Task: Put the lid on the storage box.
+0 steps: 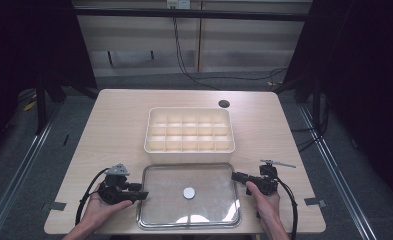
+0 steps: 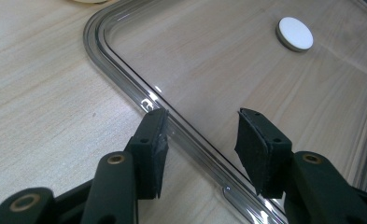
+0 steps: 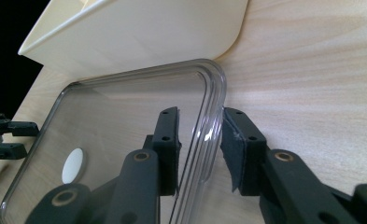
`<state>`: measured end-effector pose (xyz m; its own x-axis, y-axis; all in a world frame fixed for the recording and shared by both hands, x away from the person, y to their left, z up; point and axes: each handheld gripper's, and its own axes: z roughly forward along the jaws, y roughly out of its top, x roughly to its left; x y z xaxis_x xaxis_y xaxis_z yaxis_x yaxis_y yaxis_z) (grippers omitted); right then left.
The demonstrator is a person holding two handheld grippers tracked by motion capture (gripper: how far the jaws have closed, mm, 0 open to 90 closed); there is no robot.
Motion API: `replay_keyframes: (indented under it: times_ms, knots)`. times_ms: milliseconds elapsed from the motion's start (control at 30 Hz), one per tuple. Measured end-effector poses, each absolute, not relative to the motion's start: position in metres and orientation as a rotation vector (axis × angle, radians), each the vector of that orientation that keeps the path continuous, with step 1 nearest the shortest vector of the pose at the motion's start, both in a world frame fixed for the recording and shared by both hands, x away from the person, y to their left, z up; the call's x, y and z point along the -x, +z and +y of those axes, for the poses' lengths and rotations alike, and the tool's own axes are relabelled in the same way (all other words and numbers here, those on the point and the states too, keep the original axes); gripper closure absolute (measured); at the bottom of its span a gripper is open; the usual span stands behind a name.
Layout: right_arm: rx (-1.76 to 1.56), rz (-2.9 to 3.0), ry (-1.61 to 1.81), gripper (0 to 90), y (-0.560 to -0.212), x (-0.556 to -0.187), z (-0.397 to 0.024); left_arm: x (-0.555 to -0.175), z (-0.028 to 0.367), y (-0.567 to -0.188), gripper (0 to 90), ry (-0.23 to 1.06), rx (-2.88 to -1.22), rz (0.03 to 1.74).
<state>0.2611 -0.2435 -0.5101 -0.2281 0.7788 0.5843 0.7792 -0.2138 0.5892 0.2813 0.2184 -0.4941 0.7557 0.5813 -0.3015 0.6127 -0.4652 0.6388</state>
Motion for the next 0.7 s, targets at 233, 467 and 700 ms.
replay_keyframes:
  times_ms: [233,467,700]
  knots:
    - [1.926,-1.962,-1.542,66.0,-0.506,-0.258,-0.244,-0.282,0.218,-0.494,51.7,-0.048,-2.180,0.899]
    - [1.874,-1.946,-1.599,65.5,-0.502,-0.255,-0.245,-0.283,0.219,-0.494,51.6,-0.037,-2.177,0.901]
    - [1.753,-1.933,-1.655,67.2,-0.497,-0.250,-0.239,-0.283,0.220,-0.494,51.0,-0.057,-2.180,0.897]
